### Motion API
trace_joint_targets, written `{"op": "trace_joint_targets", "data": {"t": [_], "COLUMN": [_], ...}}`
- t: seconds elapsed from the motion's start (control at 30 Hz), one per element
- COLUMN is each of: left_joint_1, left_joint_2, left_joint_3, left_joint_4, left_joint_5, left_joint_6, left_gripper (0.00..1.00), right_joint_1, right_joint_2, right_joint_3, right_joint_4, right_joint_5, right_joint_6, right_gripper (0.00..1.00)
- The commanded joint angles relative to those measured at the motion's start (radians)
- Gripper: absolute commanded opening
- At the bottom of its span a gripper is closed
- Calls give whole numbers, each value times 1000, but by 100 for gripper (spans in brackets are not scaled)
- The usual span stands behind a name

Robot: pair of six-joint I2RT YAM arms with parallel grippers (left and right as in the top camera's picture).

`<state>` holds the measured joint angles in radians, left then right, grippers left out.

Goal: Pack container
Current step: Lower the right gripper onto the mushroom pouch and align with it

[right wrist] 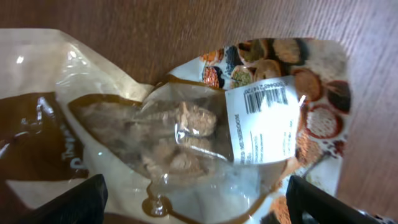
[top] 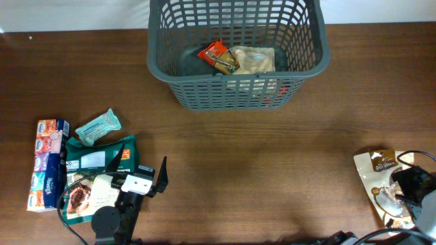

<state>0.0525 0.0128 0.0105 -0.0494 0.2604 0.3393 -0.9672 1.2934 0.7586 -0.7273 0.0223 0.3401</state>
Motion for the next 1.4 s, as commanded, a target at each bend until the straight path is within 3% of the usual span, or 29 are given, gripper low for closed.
{"op": "trace_joint_targets", "data": {"t": [0.0, 0.4, 0.83, 0.9, 1.37], "left_joint_1": [-4, -4, -4, -4, -4], "left_joint_2": [-7, -7, -7, -7, -7], "left_joint_3": [-2, -2, -2, -2, -2], "left_joint_4": [-8, -8, -8, -8, -8], "left_joint_5": [-3, -3, -3, -3, -3], "left_joint_6": [-10, -10, -10, -10, -10], "left_gripper": [99, 99, 99, 99, 99], "right_joint_1": [-5, -3, -3, -3, -2], "right_joint_2": [74, 168, 168, 168, 190], "right_joint_3": [-13, -13, -13, -13, -15], "right_joint_4": [20, 85, 120, 139, 167], "right_joint_5": [13, 13, -40, -101, -143], "right_joint_6": [5, 5, -53, -107, -136], "right_gripper": [90, 91, 100, 100, 100]}}
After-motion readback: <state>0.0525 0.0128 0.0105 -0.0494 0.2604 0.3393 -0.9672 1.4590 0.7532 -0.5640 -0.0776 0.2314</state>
